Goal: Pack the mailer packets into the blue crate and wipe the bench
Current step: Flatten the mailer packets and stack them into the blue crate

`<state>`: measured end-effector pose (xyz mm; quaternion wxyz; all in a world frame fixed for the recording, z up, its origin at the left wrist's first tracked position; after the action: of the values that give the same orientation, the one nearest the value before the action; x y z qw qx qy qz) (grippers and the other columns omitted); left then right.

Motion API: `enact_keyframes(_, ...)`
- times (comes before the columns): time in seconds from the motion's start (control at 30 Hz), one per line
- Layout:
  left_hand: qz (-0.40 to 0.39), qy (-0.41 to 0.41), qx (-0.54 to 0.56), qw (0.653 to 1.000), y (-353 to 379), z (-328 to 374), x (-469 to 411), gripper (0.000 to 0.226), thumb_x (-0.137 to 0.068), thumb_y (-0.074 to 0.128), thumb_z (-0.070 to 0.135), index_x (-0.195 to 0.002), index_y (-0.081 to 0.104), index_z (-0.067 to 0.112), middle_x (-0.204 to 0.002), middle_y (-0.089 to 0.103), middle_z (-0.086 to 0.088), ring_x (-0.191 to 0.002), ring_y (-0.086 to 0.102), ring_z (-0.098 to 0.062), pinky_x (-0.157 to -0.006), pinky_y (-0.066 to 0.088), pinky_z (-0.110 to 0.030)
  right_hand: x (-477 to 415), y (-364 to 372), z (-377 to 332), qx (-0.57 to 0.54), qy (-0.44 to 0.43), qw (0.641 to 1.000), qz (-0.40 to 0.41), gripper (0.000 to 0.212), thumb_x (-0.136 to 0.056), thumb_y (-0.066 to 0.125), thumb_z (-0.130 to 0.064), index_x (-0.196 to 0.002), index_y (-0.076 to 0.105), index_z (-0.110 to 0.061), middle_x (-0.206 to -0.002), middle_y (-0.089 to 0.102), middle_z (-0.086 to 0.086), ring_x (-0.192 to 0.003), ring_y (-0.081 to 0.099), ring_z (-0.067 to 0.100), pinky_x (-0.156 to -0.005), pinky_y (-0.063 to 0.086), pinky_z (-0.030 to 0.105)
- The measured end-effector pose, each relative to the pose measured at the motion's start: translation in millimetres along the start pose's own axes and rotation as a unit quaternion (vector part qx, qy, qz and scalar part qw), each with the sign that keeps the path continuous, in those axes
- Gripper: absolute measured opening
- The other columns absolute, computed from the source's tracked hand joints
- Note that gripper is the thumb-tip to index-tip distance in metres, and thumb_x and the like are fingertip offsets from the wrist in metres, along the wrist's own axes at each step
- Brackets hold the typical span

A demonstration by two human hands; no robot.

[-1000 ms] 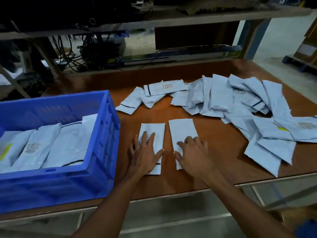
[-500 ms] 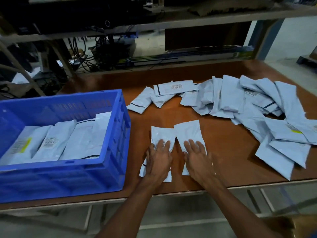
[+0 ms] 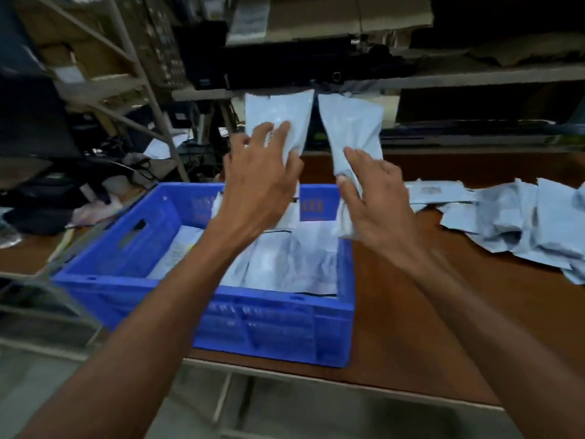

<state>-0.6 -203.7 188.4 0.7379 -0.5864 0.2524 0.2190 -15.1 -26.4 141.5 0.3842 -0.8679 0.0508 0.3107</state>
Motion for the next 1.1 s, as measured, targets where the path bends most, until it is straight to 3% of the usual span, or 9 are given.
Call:
enact_keyframes(0.17,-0.158,-0.072,-0.076,0.982,40.6,-179.2,38.5,0.055,-0.099,0.028,0.046,-0.147,0.039,0.02,-0.145,0.044,-0.015,-0.12,0.042,-0.046,-0.098,0.039,-0.056,-12.8,109.0,-79.4,0.031,-0.012,0.991,-0.127,0.044,-0.102,0.039,-0.039,-0.142,0.045,-0.023,-0.142,0.051,0.0,-0.127,0.039,0.034,-0.1,0.04,0.051)
enact_keyframes(0.33,-0.301,-0.096,-0.146,0.937,88.3,-279.8,61.6,0.055,-0.095,0.023,0.045,-0.142,0.036,0.018,-0.136,0.048,-0.014,-0.118,0.046,-0.044,-0.093,0.039,-0.057,-2.6,203.0,-88.2,0.17,0.037,0.951,-0.257,0.028,-0.099,0.04,-0.035,-0.12,0.047,-0.018,-0.126,0.053,0.007,-0.121,0.04,0.036,-0.092,0.039,0.054)
enact_keyframes(0.43,-0.375,-0.09,-0.143,0.912,114.4,-304.8,55.3,0.065,-0.085,0.01,0.048,-0.136,0.035,0.016,-0.13,0.047,-0.015,-0.12,0.044,-0.044,-0.094,0.037,-0.059,2.6,228.3,-68.7,0.226,0.081,0.916,-0.321,0.03,-0.098,0.039,-0.032,-0.124,0.044,-0.017,-0.13,0.048,0.008,-0.123,0.035,0.036,-0.092,0.035,0.053)
enact_keyframes(0.57,-0.507,-0.079,-0.141,0.847,142.6,-304.4,62.8,0.062,-0.1,0.029,0.048,-0.156,0.013,0.023,-0.16,0.016,-0.013,-0.144,0.021,-0.044,-0.115,0.02,-0.056,20.8,255.4,-36.6,0.238,0.16,0.833,-0.473,0.062,-0.1,0.033,-0.05,-0.154,0.015,-0.027,-0.161,0.014,0.011,-0.143,0.016,0.043,-0.11,0.027,0.057)
enact_keyframes(0.63,-0.563,-0.085,-0.144,0.809,148.6,-307.7,73.4,0.075,-0.099,0.034,0.055,-0.157,-0.004,0.028,-0.165,-0.001,-0.01,-0.147,0.014,-0.044,-0.118,0.019,-0.052,27.1,263.1,-30.7,0.254,0.159,0.798,-0.522,0.074,-0.098,0.035,-0.059,-0.156,-0.002,-0.033,-0.165,-0.004,0.007,-0.148,0.005,0.044,-0.117,0.018,0.058)
enact_keyframes(0.7,-0.603,-0.076,-0.15,0.78,148.6,-309.0,80.1,0.079,-0.098,0.037,0.055,-0.157,-0.01,0.028,-0.165,-0.01,-0.007,-0.149,0.01,-0.04,-0.119,0.017,-0.049,26.2,263.7,-31.7,0.26,0.149,0.786,-0.54,0.08,-0.095,0.04,-0.061,-0.156,-0.005,-0.035,-0.165,-0.007,0.005,-0.149,0.004,0.042,-0.118,0.017,0.057)
enact_keyframes(0.87,-0.61,-0.047,-0.162,0.774,147.1,-313.4,77.3,0.082,-0.095,0.042,0.053,-0.157,-0.005,0.028,-0.166,0.0,-0.007,-0.149,0.018,-0.035,-0.117,0.024,-0.048,23.9,266.6,-26.7,0.26,0.145,0.754,-0.585,0.092,-0.088,0.047,-0.07,-0.156,-0.005,-0.036,-0.165,-0.01,0.005,-0.15,0.01,0.037,-0.118,0.018,0.053)
enact_keyframes(0.97,-0.554,-0.034,-0.166,0.815,146.8,-315.9,60.4,0.081,-0.094,0.046,0.057,-0.158,0.005,0.027,-0.164,0.009,-0.007,-0.146,0.021,-0.038,-0.116,0.026,-0.05,15.3,263.2,-29.8,0.253,0.125,0.779,-0.559,0.081,-0.092,0.032,-0.074,-0.157,0.008,-0.033,-0.165,0.006,0.006,-0.148,0.018,0.035,-0.117,0.02,0.052)
enact_keyframes(1.1,-0.374,0.005,-0.07,0.925,130.3,-253.7,6.5,0.071,-0.088,0.051,0.055,-0.149,0.034,0.023,-0.15,0.038,-0.011,-0.131,0.043,-0.04,-0.104,0.04,-0.054,-35.1,197.3,-33.7,0.208,0.08,0.921,-0.321,0.054,-0.096,0.042,-0.056,-0.138,0.05,-0.023,-0.141,0.054,0.011,-0.128,0.05,0.036,-0.099,0.042,0.046)
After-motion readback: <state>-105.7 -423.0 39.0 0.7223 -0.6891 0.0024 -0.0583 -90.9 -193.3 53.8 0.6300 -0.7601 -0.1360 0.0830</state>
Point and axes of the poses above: each hand's wrist, its own x-axis away from the middle knuckle, its own y-axis out of the palm, z = x × y, the point moved 6 cm from there along -x, towards the middle knuckle
